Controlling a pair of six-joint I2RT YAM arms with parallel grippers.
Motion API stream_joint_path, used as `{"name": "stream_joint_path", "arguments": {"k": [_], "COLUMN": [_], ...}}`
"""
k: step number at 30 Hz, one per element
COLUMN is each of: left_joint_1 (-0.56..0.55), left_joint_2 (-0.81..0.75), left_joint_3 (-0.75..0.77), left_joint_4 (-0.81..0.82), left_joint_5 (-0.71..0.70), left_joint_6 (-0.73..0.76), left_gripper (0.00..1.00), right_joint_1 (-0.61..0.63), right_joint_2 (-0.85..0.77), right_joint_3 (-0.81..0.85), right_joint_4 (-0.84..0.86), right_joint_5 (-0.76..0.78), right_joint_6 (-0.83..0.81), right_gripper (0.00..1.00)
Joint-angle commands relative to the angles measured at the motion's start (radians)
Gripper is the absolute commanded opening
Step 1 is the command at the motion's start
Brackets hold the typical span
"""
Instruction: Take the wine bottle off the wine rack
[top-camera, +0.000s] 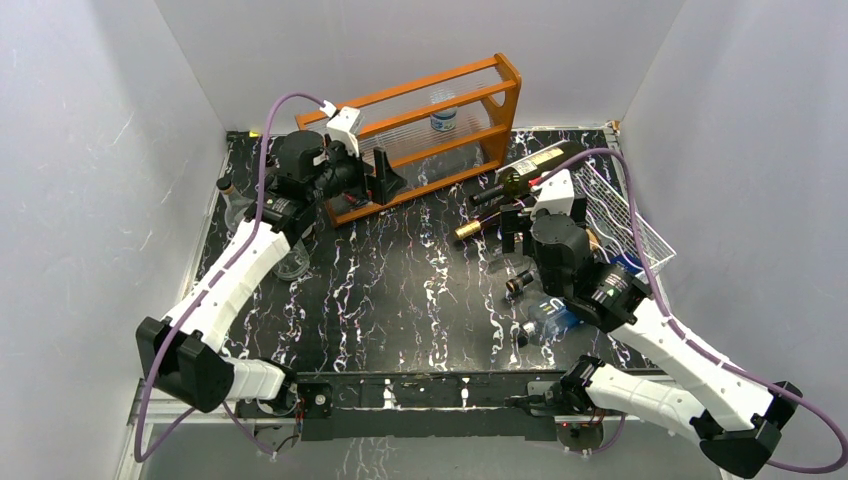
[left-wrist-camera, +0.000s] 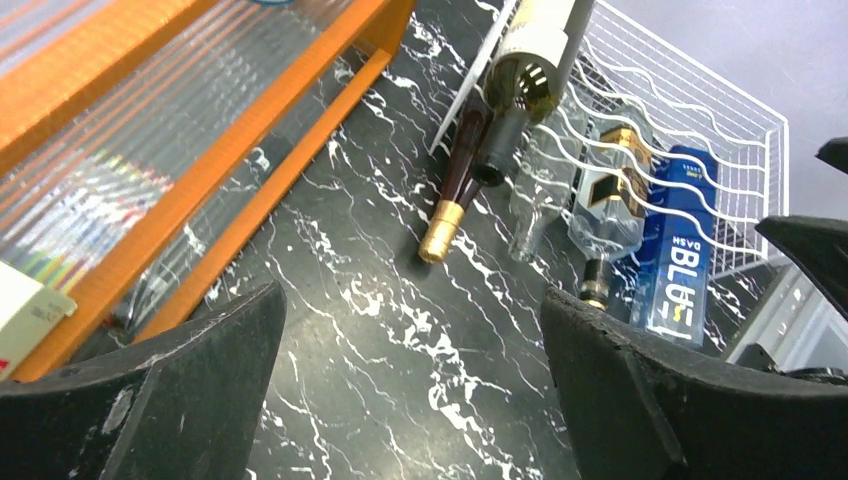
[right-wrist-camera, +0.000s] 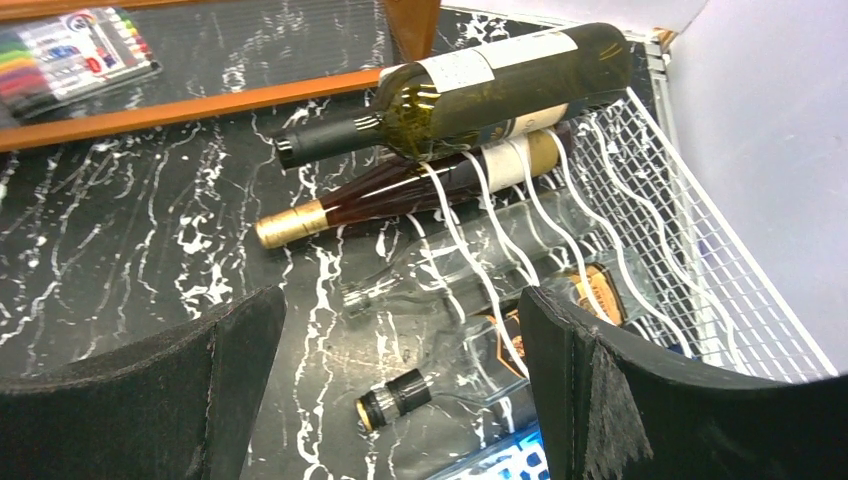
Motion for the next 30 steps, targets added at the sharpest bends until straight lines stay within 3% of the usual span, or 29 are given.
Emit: {"name": "stream_joint_path", "arguments": {"k": [1, 8, 15, 21, 26, 30], "left_joint_1": [-0.002, -0.01, -0.016, -0.042, -0.047, -0.05], "left_joint_2": [0.009, -0.009, -0.065, -0.073, -0.078, -0.082], "left_joint_3": [0.013, -0.116, -0.236, -0.265, -0.269, -0.273], "left_joint_4": [0.155, 0.261, 0.319, 0.323, 0.321, 0.32], "left_joint_5": [-0.029, -0.045, -0.034, -0.045, -0.047, -0.07], "left_joint_6": [0.035, 0.062, 0.065, 0.087, 0.097, 0.111], "left_gripper": [0.98, 0.98, 0.98, 0.98, 0.98, 0.98], "right_joint_1": [0.001, 0.001, -0.057, -0.27, -0.304, -0.304], "right_joint_2": [-0.006, 0.016, 0.137, 0.241, 0.29, 0.338], "right_joint_3": [0.063, 0.093, 0.131, 0.136, 0.112, 0.136], "right_joint_4": [-0.002, 0.013, 0.019, 0.067, 0.205, 0.206], "right_joint_5": [0.066, 0.103, 0.077, -0.213, -0.38, -0.371], "right_joint_6": [-0.084, -0.188, -0.298, -0.465, -0.588, -0.664], "right_gripper": [0.98, 0.98, 0.98, 0.98, 0.98, 0.98]}}
